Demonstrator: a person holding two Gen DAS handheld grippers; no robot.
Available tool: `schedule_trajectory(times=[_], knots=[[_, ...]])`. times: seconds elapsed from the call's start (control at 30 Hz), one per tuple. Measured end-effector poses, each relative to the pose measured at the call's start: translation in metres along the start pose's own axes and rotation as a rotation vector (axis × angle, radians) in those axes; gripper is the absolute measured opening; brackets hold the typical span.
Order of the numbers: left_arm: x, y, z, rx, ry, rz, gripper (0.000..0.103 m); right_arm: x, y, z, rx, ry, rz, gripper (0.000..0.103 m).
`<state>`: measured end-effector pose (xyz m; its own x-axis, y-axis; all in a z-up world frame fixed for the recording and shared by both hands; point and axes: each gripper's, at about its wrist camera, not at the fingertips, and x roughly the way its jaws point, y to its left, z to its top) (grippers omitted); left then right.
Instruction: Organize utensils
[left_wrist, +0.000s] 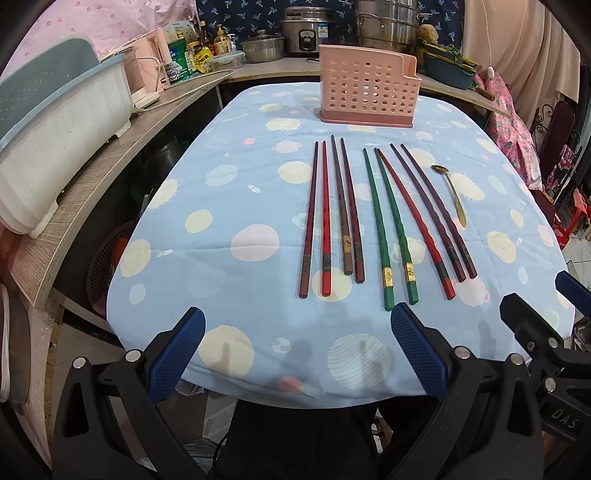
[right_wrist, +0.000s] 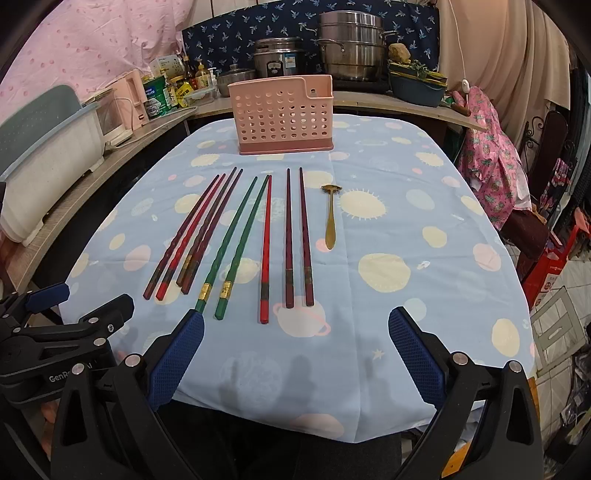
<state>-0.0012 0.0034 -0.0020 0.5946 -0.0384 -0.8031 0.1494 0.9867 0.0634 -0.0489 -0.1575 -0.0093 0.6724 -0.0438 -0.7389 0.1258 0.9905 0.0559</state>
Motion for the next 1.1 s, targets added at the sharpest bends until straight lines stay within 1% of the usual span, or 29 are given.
schedule_trajectory(times=[0.6,0.8,1.1], knots=[[0.0,0.0,0.002,0.004,0.002,-0.009,0.096,0.0,0.001,0.002,0.0,-0.002,0.003,0.096],[0.004,0.0,0.003,-0.008,0.03,-0.026,0.096,0.0,0.0,0.002,0.0,-0.002,0.004,0.096],[0.011,0.007,0.006,-0.033,0.049,-0.026,0.096,0.002,-0.002,0.004,0.011,0.004,0.002,0.096]])
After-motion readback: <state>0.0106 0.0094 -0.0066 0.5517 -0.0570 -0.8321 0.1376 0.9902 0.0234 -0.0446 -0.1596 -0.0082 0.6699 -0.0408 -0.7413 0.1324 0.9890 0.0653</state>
